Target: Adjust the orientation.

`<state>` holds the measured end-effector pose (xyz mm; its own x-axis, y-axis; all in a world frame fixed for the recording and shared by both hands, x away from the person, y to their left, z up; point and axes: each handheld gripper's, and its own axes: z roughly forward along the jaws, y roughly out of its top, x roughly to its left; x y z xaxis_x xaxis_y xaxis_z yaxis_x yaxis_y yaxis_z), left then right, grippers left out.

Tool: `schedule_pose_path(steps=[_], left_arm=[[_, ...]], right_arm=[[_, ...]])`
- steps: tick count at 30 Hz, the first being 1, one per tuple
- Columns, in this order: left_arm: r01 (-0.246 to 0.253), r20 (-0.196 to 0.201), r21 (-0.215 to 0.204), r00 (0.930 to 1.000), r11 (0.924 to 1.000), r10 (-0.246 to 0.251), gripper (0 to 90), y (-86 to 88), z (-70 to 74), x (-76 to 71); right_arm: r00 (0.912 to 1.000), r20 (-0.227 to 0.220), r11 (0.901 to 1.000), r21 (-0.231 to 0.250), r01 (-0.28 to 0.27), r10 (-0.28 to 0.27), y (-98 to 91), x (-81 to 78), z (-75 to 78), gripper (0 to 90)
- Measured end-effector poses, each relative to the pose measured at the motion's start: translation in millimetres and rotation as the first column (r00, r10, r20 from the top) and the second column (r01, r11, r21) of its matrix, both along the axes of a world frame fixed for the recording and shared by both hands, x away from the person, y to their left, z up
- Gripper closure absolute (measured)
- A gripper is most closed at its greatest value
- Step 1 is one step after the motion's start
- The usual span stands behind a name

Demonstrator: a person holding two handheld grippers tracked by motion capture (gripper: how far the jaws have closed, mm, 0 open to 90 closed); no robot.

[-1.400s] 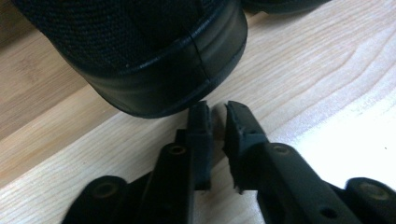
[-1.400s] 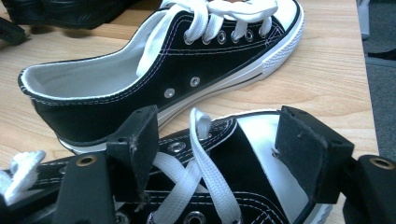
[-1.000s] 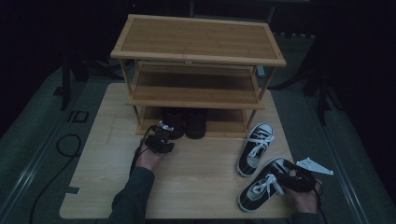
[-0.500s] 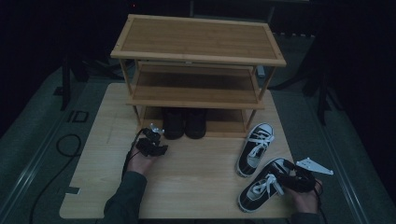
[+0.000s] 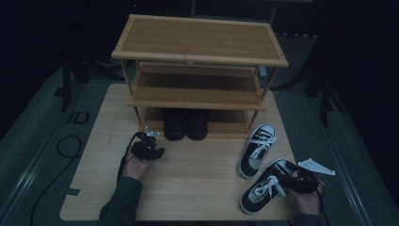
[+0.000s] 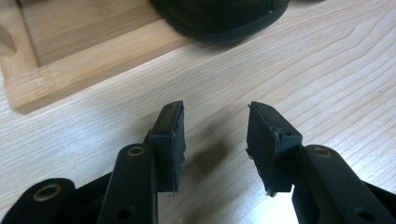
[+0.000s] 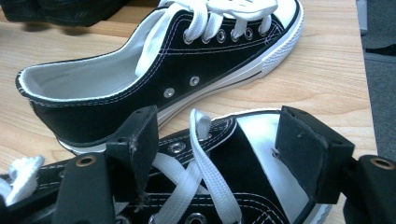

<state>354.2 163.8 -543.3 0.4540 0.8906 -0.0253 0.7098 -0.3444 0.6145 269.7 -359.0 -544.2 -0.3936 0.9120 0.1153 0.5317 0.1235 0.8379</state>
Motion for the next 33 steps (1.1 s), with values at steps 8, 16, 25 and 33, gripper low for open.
schedule_pose_path(steps=[8, 16, 25, 33], left_arm=[[-0.005, 0.012, 0.001, 0.9999, 1.0000, 0.005, 56.6, 3.9, -1.1, -4.8], [0.006, 0.005, 0.007, 1.0000, 1.0000, -0.006, 56.1, 2.4, -7.3, -9.3], [0.009, 0.014, 0.001, 0.9999, 1.0000, -0.009, 55.8, 4.5, -8.5, -13.6], [0.027, 0.032, 0.017, 0.9991, 0.9995, -0.028, 54.3, 2.2, -9.9, -19.8]], right_arm=[[0.9991, -0.038, 0.9994, -0.032, 0.015, -0.016, 3.8, 1.7, 7.7, 33.8], [0.9961, -0.087, 0.9983, -0.057, -0.016, 0.011, 8.4, 6.5, 23.6, 40.6], [0.9936, -0.110, 0.9947, -0.096, -0.036, 0.025, 21.3, 21.2, 42.0, 44.6], [0.9894, -0.143, 0.9924, -0.117, -0.039, 0.022, 37.6, 39.5, 48.8, 51.7]])
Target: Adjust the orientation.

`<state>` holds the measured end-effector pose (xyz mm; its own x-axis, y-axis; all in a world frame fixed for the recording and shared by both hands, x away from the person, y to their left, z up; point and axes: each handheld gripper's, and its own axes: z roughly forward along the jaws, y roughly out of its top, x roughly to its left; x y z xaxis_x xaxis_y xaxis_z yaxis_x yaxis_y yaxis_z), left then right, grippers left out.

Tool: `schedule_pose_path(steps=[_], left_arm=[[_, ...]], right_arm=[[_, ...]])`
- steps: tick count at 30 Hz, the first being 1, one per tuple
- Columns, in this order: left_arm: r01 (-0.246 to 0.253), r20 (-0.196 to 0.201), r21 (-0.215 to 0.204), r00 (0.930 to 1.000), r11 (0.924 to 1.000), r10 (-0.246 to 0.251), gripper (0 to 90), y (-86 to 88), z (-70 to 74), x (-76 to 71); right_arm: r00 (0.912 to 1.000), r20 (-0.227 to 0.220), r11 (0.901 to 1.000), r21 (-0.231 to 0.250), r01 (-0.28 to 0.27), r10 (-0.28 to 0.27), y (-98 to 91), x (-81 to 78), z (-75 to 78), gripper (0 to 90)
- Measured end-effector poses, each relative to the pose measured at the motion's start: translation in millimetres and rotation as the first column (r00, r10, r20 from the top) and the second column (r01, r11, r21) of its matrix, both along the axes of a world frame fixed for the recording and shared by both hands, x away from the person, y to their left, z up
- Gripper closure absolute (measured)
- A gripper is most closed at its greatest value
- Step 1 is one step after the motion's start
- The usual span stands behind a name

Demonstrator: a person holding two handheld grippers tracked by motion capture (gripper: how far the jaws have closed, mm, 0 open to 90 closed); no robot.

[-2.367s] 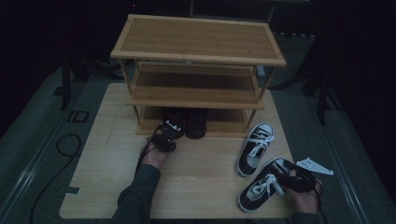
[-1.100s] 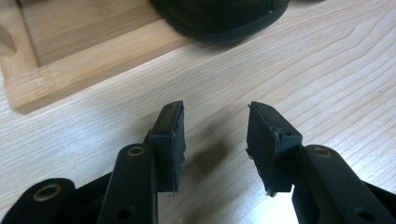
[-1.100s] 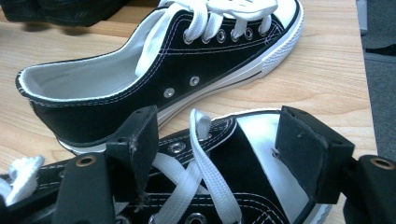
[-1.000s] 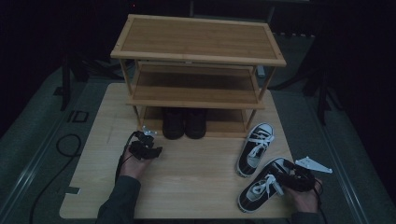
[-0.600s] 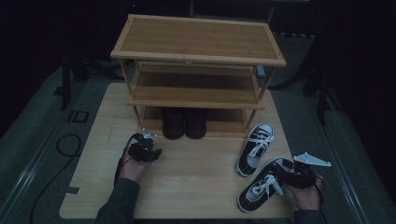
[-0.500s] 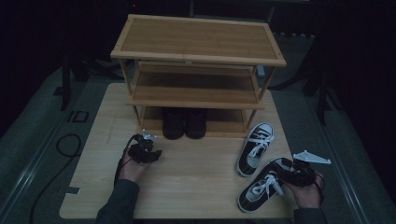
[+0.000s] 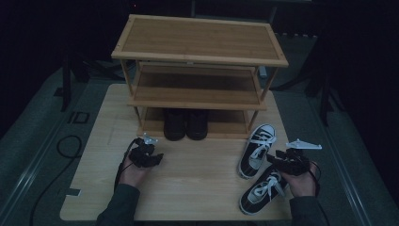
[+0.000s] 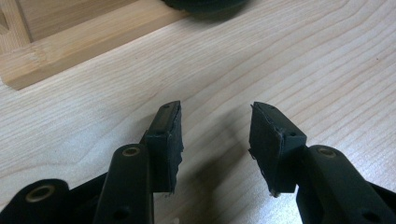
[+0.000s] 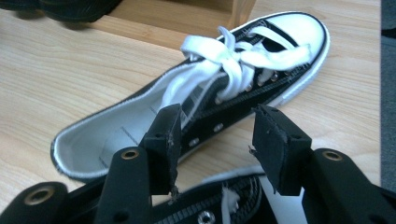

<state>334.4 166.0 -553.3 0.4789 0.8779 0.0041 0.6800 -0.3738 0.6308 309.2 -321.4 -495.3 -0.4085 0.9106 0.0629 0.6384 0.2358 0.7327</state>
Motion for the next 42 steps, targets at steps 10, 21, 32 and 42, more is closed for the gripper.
schedule_pose_path(steps=[10, 21, 32, 42], left_arm=[[-0.015, 0.006, 0.003, 0.9999, 0.9999, 0.015, 52.8, 6.3, -6.2, -6.1], [-0.017, 0.015, -0.009, 0.9997, 0.9998, 0.017, 51.0, 6.5, -7.7, -9.6], [-0.022, 0.020, -0.012, 0.9996, 0.9997, 0.022, 50.7, 6.7, -8.3, -9.6], [-0.021, 0.023, -0.014, 0.9995, 0.9997, 0.021, 50.4, 7.2, -8.6, -9.7]], right_arm=[[0.9979, -0.058, 0.9990, -0.035, 0.026, -0.028, 12.6, 24.0, -2.8, 55.2], [0.9749, -0.201, 0.9946, -0.057, 0.087, -0.097, 21.3, 46.4, -8.8, 73.8], [0.9721, -0.222, 0.9970, -0.006, 0.078, -0.077, 21.2, 37.0, -3.4, 84.3], [0.9793, -0.194, 0.9983, -0.003, 0.058, -0.058, 30.9, 26.5, 1.9, 84.7]])
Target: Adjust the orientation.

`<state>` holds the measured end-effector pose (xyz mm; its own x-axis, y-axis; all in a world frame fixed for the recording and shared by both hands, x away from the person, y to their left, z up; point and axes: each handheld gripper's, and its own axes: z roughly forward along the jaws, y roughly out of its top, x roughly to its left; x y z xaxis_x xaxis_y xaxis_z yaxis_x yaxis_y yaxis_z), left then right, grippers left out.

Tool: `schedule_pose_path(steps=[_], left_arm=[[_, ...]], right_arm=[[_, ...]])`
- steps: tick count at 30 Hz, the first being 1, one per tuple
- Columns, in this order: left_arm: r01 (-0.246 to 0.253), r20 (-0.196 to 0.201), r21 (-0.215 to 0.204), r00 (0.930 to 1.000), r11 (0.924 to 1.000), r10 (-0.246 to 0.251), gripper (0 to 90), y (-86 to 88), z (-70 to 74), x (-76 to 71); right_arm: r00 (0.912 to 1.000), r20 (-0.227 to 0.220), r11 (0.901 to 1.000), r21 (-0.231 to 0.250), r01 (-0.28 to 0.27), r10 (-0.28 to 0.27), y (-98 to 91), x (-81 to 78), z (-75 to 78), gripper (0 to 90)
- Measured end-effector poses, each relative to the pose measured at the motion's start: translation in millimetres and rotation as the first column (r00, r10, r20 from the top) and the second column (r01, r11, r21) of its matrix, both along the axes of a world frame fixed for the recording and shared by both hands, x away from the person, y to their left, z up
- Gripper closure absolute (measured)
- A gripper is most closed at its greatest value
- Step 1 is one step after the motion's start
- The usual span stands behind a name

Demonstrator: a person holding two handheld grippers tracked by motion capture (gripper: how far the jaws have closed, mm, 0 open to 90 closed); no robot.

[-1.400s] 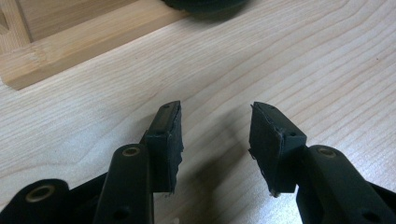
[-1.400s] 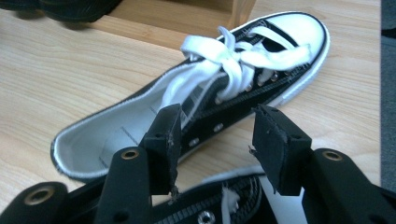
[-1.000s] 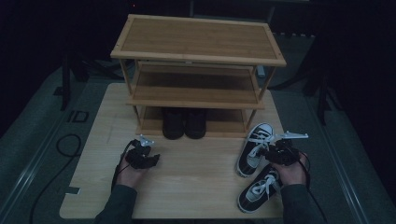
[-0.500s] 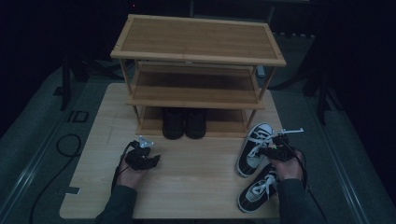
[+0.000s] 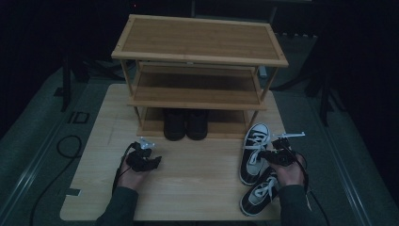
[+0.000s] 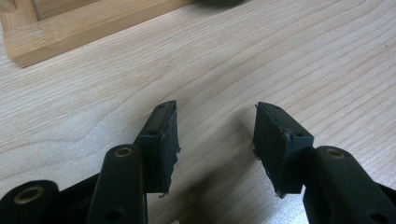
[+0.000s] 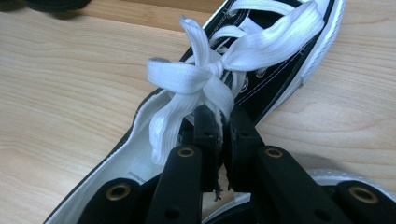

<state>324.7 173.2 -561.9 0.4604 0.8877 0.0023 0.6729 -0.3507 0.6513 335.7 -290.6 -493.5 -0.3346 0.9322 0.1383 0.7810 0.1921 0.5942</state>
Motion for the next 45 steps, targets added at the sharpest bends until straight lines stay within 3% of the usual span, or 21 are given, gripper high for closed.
schedule_pose_path(steps=[23, 31, 45], left_arm=[[-0.007, -0.003, 0.001, 1.0000, 1.0000, 0.007, 50.2, 2.1, 0.2, 0.0], [-0.008, -0.003, 0.001, 1.0000, 1.0000, 0.008, 50.2, 3.3, 0.2, -0.2], [-0.010, -0.001, 0.000, 0.9999, 1.0000, 0.010, 50.1, 3.2, 0.1, -0.2]], right_arm=[[0.9946, 0.053, 0.9958, 0.017, -0.090, 0.089, 23.8, -20.1, 11.8, 85.4], [0.9775, 0.063, 0.9795, -0.007, -0.201, 0.201, 49.3, -16.7, 9.8, 85.6], [0.9480, 0.050, 0.9493, -0.017, -0.314, 0.314, 69.1, -16.8, 6.9, 85.5]])
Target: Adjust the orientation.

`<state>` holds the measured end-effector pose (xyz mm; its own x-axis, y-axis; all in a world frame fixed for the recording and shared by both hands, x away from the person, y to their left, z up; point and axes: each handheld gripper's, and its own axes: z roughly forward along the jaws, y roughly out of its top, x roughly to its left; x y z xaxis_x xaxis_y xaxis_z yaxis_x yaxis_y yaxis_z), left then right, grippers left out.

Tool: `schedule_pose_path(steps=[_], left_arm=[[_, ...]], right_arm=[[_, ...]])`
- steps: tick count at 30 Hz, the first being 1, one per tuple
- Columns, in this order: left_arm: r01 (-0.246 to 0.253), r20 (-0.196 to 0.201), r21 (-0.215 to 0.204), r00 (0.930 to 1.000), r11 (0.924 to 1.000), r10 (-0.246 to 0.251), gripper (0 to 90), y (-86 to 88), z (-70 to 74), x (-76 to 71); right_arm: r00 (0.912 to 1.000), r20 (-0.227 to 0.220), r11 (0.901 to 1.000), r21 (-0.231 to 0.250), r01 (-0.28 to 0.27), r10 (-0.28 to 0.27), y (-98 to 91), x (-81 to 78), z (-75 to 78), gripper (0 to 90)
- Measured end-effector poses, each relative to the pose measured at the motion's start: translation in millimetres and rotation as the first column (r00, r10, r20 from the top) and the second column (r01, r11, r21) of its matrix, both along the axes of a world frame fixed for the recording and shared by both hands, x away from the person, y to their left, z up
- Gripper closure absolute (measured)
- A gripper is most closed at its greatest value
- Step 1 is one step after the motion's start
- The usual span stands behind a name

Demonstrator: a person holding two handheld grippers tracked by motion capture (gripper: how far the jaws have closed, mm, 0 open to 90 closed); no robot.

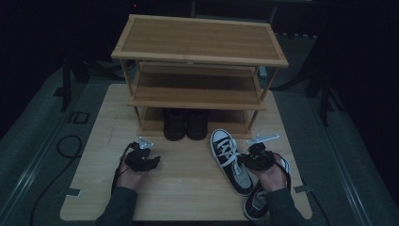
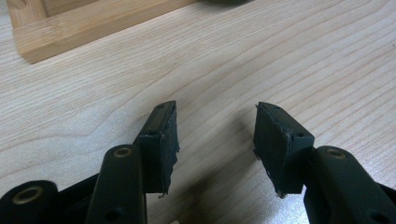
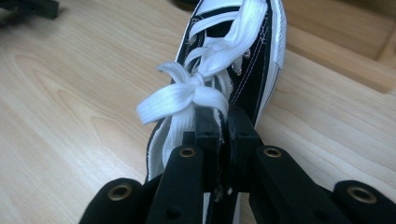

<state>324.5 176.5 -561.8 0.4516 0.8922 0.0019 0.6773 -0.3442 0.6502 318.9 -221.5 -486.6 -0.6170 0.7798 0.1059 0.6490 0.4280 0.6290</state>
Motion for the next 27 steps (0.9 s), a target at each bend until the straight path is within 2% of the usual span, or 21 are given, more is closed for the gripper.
schedule_pose_path(steps=[2, 5, 9, 12, 22, 23, 24, 27], left_arm=[[0.000, 0.000, 0.000, 1.0000, 1.0000, 0.000, 50.1, 0.0, 0.0, -0.1], [0.000, 0.001, -0.001, 1.0000, 1.0000, 0.000, 50.0, 0.1, -0.1, -0.1], [0.001, 0.001, -0.001, 1.0000, 1.0000, -0.001, 50.0, 0.2, -0.2, -0.1], [0.000, 0.003, -0.001, 1.0000, 1.0000, 0.000, 49.8, -0.1, -0.3, -0.1], [0.000, 0.004, -0.002, 1.0000, 1.0000, 0.000, 49.4, -0.2, -0.5, -0.2], [0.000, 0.005, -0.003, 1.0000, 1.0000, 0.000, 49.4, -0.1, -0.6, -0.2], [0.000, 0.005, -0.003, 1.0000, 1.0000, 0.000, 49.2, -0.1, -0.6, -0.2], [0.001, 0.004, -0.003, 1.0000, 1.0000, -0.001, 49.1, -0.1, -0.6, -0.2]], right_arm=[[1.0000, -0.004, 1.0000, -0.003, -0.003, 0.003, 1.0, 0.8, -0.8, 85.5], [0.9999, -0.010, 0.9988, -0.049, 0.006, -0.007, 5.3, 4.3, -3.8, 84.8], [0.9996, -0.013, 0.9969, -0.075, 0.025, -0.026, 3.2, 7.4, -4.2, 77.2], [0.9998, -0.012, 0.9990, -0.042, 0.015, -0.016, -1.6, 6.3, 0.4, 68.5], [0.9997, 0.022, 0.9999, -0.016, 0.004, -0.004, -10.9, 1.8, 19.4, 59.6], [0.9993, 0.034, 0.9999, -0.006, 0.012, -0.012, -14.1, -0.1, 21.7, 55.9], [0.9993, 0.034, 0.9999, -0.006, 0.012, -0.012, -14.1, -0.1, 21.7, 55.9], [0.9969, 0.054, 0.9983, 0.014, 0.056, -0.057, -27.0, -2.9, 25.2, 53.4]])
